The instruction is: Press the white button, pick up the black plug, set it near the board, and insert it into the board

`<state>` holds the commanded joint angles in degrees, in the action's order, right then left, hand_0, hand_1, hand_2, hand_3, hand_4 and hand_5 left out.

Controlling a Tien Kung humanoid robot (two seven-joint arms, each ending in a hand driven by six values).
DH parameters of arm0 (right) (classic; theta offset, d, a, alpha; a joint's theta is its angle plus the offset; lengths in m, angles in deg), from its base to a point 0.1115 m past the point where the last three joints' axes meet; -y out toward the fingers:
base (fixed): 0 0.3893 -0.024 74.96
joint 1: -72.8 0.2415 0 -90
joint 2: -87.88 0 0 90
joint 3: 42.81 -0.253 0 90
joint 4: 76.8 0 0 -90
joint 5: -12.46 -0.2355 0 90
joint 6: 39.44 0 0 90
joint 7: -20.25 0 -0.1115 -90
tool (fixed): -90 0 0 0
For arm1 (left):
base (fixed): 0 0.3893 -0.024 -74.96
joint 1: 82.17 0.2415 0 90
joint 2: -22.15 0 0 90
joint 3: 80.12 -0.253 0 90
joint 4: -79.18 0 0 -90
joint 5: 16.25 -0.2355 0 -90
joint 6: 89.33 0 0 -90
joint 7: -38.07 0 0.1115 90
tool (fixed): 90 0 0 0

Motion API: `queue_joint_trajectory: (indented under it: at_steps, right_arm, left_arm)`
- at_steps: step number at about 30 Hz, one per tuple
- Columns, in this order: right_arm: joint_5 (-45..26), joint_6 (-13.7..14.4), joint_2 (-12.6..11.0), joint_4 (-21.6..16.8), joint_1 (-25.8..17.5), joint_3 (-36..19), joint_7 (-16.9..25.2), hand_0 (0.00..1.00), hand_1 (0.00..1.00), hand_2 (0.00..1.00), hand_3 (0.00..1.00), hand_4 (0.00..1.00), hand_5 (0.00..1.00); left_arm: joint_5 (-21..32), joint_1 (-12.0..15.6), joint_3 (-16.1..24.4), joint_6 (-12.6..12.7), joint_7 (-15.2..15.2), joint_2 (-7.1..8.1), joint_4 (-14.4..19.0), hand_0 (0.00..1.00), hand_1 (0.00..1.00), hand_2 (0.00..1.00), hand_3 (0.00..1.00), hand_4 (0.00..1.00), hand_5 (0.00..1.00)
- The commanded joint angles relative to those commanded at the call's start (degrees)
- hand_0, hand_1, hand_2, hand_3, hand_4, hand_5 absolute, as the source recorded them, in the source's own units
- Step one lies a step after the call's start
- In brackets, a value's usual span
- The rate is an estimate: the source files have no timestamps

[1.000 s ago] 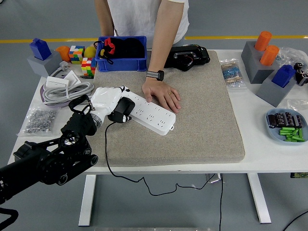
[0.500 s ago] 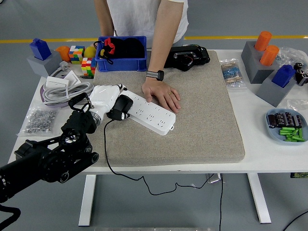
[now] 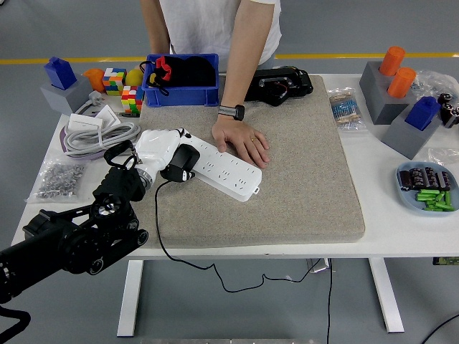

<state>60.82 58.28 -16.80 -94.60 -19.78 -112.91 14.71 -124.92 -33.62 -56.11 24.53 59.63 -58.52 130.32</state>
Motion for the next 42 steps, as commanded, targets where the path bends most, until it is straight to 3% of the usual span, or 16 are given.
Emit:
queue_joint_trajectory:
  at_steps: [29, 30, 35, 36, 41, 42]
  right_arm:
    - [-0.1, 0.0, 0.0, 0.0, 0.1, 0.2, 0.0, 0.584, 0.496, 0.511, 0.525, 0.636, 0.321]
    - [-0.1, 0.0, 0.0, 0.0, 0.1, 0.2, 0.0, 0.584, 0.496, 0.512, 0.525, 0.635, 0.321]
    - [-0.1, -0.1, 0.0, 0.1, 0.1, 0.2, 0.0, 0.584, 0.496, 0.512, 0.525, 0.635, 0.321]
    - [-0.1, -0.1, 0.0, 0.1, 0.1, 0.1, 0.0, 0.584, 0.496, 0.511, 0.526, 0.636, 0.321]
    - [-0.1, 0.0, 0.0, 0.1, 0.1, 0.1, 0.0, 0.584, 0.496, 0.511, 0.526, 0.636, 0.321]
    - [-0.1, -0.1, 0.0, 0.1, 0.1, 0.1, 0.0, 0.584, 0.496, 0.510, 0.526, 0.636, 0.321]
  left_arm:
    - [-0.4, -0.6, -1.0, -0.6, 1.5, -0.27, -0.4, 0.325, 0.272, 0.276, 0.762, 0.846, 0.060]
    - [-0.4, -0.6, -1.0, -0.5, 1.5, -0.27, -0.4, 0.346, 0.366, 0.368, 0.771, 0.858, 0.045]
    - [0.2, -0.6, -1.1, -0.6, 1.7, -0.29, -0.4, 0.346, 0.366, 0.368, 0.771, 0.858, 0.045]
    - [0.4, -0.6, -1.1, -0.6, 1.7, -0.30, -0.4, 0.399, 0.571, 0.574, 0.789, 0.891, 0.086]
    - [0.6, -0.6, -1.1, -0.5, 1.5, -0.31, -0.2, 0.399, 0.571, 0.574, 0.789, 0.891, 0.086]
    - [0.8, -0.6, -1.1, -0.4, 1.3, -0.32, -0.2, 0.653, 0.763, 0.709, 0.827, 0.976, 0.266]
